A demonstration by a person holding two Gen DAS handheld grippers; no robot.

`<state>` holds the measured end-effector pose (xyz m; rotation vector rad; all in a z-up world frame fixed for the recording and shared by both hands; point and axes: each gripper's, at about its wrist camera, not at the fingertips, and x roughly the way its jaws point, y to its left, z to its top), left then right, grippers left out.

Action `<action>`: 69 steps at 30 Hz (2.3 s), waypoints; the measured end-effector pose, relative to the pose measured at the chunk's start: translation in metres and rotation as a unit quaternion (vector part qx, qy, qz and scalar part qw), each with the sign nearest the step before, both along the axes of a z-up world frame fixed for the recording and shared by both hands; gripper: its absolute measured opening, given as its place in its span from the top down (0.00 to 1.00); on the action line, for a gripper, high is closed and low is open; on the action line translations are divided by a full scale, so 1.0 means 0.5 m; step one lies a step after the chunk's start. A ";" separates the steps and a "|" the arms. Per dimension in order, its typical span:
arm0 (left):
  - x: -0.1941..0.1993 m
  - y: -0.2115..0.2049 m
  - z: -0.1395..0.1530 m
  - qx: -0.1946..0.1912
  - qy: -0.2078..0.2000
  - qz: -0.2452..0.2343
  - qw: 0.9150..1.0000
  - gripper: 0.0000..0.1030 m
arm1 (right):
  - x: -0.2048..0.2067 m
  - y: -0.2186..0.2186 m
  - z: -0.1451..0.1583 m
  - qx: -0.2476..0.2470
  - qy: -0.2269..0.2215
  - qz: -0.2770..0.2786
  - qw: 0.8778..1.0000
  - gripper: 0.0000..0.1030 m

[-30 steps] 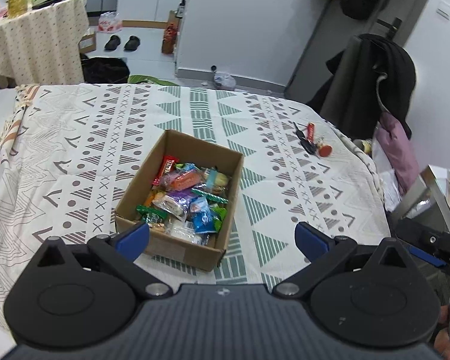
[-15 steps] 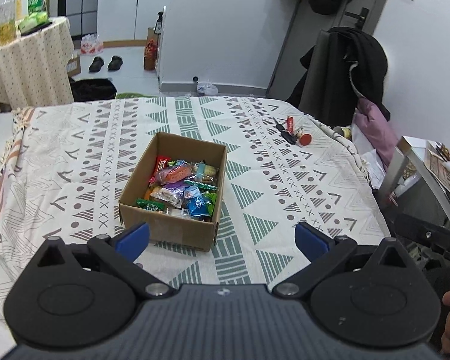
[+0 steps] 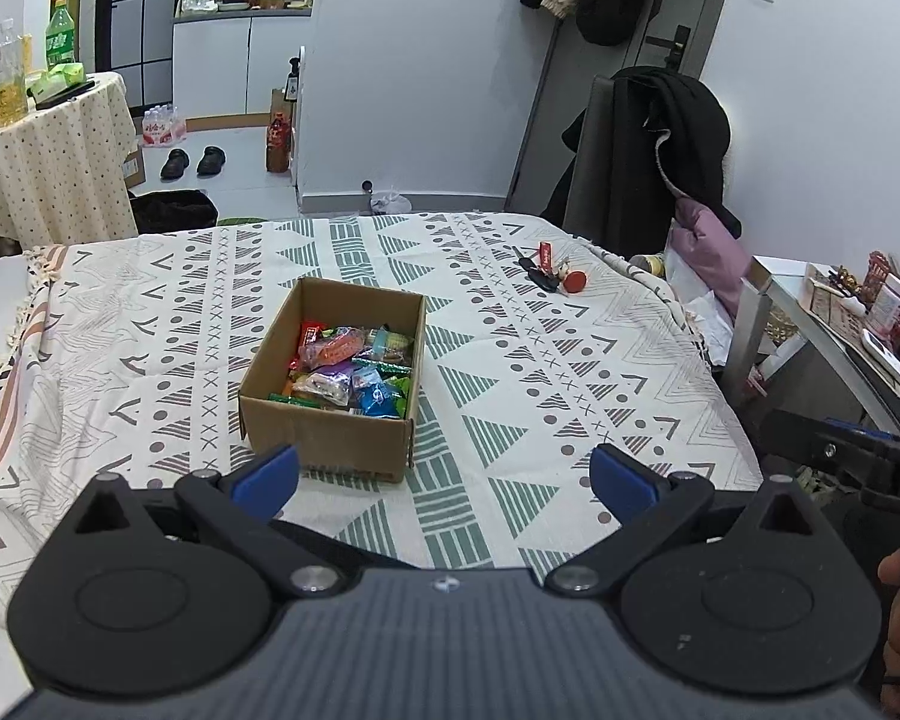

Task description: Organize snacks

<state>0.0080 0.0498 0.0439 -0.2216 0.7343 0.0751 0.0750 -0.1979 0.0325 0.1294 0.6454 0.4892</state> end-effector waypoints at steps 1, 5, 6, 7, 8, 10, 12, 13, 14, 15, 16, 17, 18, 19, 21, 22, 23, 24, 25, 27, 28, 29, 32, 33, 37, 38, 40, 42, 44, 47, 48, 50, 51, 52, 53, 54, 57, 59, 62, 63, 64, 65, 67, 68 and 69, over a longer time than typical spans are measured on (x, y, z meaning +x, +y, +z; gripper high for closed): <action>-0.005 0.000 0.001 0.000 -0.001 0.001 1.000 0.00 | -0.005 0.000 0.001 0.001 0.000 0.001 1.000 0.00; -0.027 -0.002 0.007 0.003 -0.008 0.003 1.000 0.00 | -0.023 0.000 0.009 0.001 -0.007 0.004 1.000 0.00; -0.032 -0.002 0.009 0.003 -0.010 0.003 1.000 0.00 | -0.027 0.001 0.011 0.001 -0.009 0.006 1.000 0.00; -0.037 -0.003 0.011 0.004 -0.012 0.003 1.000 0.00 | -0.031 0.002 0.013 0.000 -0.012 0.007 1.000 0.00; -0.042 -0.003 0.013 0.004 -0.014 0.004 1.000 0.00 | -0.035 0.002 0.016 0.000 -0.014 0.007 1.000 0.00; -0.049 -0.003 0.016 0.003 -0.018 0.003 1.000 0.00 | -0.043 0.003 0.018 -0.002 -0.018 0.008 1.000 0.00; -0.053 -0.004 0.018 0.005 -0.020 0.002 1.000 0.00 | -0.050 0.004 0.020 -0.003 -0.021 0.010 1.000 0.00; -0.056 -0.004 0.019 0.006 -0.021 0.003 1.000 0.00 | -0.053 0.003 0.021 -0.002 -0.021 0.010 1.000 0.00; -0.058 -0.005 0.020 0.005 -0.022 0.002 1.000 0.00 | -0.055 0.002 0.022 0.000 -0.020 0.011 1.000 0.00; -0.062 -0.005 0.021 0.004 -0.022 0.001 1.000 0.00 | -0.056 0.001 0.022 0.001 -0.020 0.011 1.000 0.00; -0.064 -0.006 0.021 0.005 -0.023 0.000 1.000 0.00 | -0.058 0.001 0.023 0.000 -0.021 0.010 1.000 0.00; -0.066 -0.008 0.022 0.007 -0.024 0.000 1.000 0.00 | -0.059 0.001 0.024 -0.001 -0.022 0.010 1.000 0.00; -0.067 -0.010 0.023 0.009 -0.024 -0.001 1.000 0.00 | -0.062 0.003 0.025 -0.001 -0.023 0.010 1.000 0.00; -0.068 -0.011 0.024 0.010 -0.025 -0.002 1.000 0.00 | -0.063 0.003 0.026 0.000 -0.023 0.011 1.000 0.00; -0.071 -0.014 0.024 0.009 -0.026 -0.003 1.000 0.00 | -0.064 0.006 0.027 -0.001 -0.025 0.013 1.000 0.00; -0.071 -0.014 0.024 0.008 -0.026 -0.004 1.000 0.00 | -0.066 0.007 0.028 -0.002 -0.026 0.013 1.000 0.00; -0.071 -0.014 0.023 0.008 -0.027 -0.003 1.000 0.00 | -0.066 0.008 0.028 -0.003 -0.027 0.014 1.000 0.00; -0.072 -0.014 0.023 0.008 -0.027 -0.003 1.000 0.00 | -0.064 0.008 0.027 -0.004 -0.027 0.014 1.000 0.00; -0.072 -0.012 0.022 0.008 -0.027 -0.002 1.000 0.00 | -0.065 0.008 0.027 -0.003 -0.026 0.014 1.000 0.00; -0.072 -0.010 0.020 0.008 -0.026 -0.002 1.000 0.00 | -0.063 0.010 0.026 -0.004 -0.025 0.013 1.000 0.00; -0.071 -0.008 0.019 0.007 -0.026 -0.001 1.000 0.00 | -0.062 0.011 0.026 -0.004 -0.025 0.013 1.000 0.00; -0.070 -0.006 0.018 0.007 -0.025 0.000 1.000 0.00 | -0.060 0.011 0.025 -0.005 -0.024 0.013 1.000 0.00; -0.067 0.000 0.019 0.004 -0.024 0.003 1.000 0.00 | -0.057 0.013 0.024 -0.006 -0.021 0.013 1.000 0.00; -0.066 0.001 0.019 0.003 -0.024 0.004 1.000 0.00 | -0.057 0.014 0.025 -0.006 -0.021 0.013 1.000 0.00; -0.066 0.005 0.019 0.002 -0.024 0.006 1.000 0.00 | -0.057 0.014 0.025 -0.008 -0.021 0.013 1.000 0.00; -0.066 0.006 0.019 0.001 -0.024 0.007 1.000 0.00 | -0.057 0.015 0.025 -0.008 -0.020 0.013 1.000 0.00; -0.067 0.008 0.018 0.001 -0.024 0.007 1.000 0.00 | -0.057 0.016 0.025 -0.009 -0.020 0.014 1.000 0.00; -0.067 0.009 0.019 0.001 -0.024 0.007 1.000 0.00 | -0.057 0.016 0.025 -0.009 -0.020 0.014 1.000 0.00; -0.067 0.009 0.019 0.001 -0.024 0.007 1.000 0.00 | -0.057 0.016 0.025 -0.009 -0.020 0.014 1.000 0.00; -0.069 0.010 0.018 0.001 -0.023 0.007 1.000 0.00 | -0.057 0.016 0.025 -0.011 -0.020 0.015 1.000 0.00; -0.069 0.010 0.018 0.001 -0.024 0.007 1.000 0.00 | -0.057 0.015 0.025 -0.011 -0.021 0.015 1.000 0.00; -0.069 0.010 0.018 0.001 -0.024 0.007 1.000 0.00 | -0.058 0.017 0.025 -0.010 -0.020 0.014 1.000 0.00; -0.069 0.010 0.018 0.002 -0.024 0.006 1.000 0.00 | -0.058 0.017 0.025 -0.010 -0.020 0.013 1.000 0.00; -0.069 0.010 0.018 0.002 -0.024 0.007 1.000 0.00 | -0.058 0.017 0.025 -0.011 -0.020 0.013 1.000 0.00; -0.069 0.010 0.018 0.002 -0.024 0.007 1.000 0.00 | -0.058 0.017 0.025 -0.011 -0.020 0.014 1.000 0.00; -0.069 0.011 0.018 0.002 -0.024 0.008 1.000 0.00 | -0.059 0.018 0.025 -0.012 -0.021 0.014 1.000 0.00; -0.069 0.011 0.018 0.002 -0.024 0.008 1.000 0.00 | -0.060 0.019 0.025 -0.015 -0.022 0.016 1.000 0.00; -0.069 0.011 0.018 0.002 -0.023 0.008 1.000 0.00 | -0.059 0.017 0.024 -0.016 -0.021 0.016 1.000 0.00; -0.071 0.014 0.018 0.002 -0.023 0.008 1.000 0.00 | -0.060 0.018 0.025 -0.016 -0.022 0.016 1.000 0.00; -0.071 0.014 0.018 0.002 -0.023 0.008 1.000 0.00 | -0.060 0.017 0.025 -0.016 -0.022 0.016 1.000 0.00; -0.071 0.014 0.018 0.002 -0.023 0.008 1.000 0.00 | -0.060 0.017 0.025 -0.015 -0.022 0.016 1.000 0.00; -0.071 0.014 0.018 0.002 -0.023 0.008 1.000 0.00 | -0.060 0.016 0.025 -0.015 -0.021 0.016 1.000 0.00; -0.071 0.014 0.018 0.002 -0.022 0.007 1.000 0.00 | -0.060 0.017 0.025 -0.016 -0.022 0.016 1.000 0.00; -0.071 0.014 0.017 0.003 -0.023 0.007 1.000 0.00 | -0.060 0.017 0.025 -0.016 -0.022 0.016 1.000 0.00; -0.072 0.015 0.017 0.003 -0.023 0.007 1.000 0.00 | -0.060 0.017 0.025 -0.016 -0.022 0.015 1.000 0.00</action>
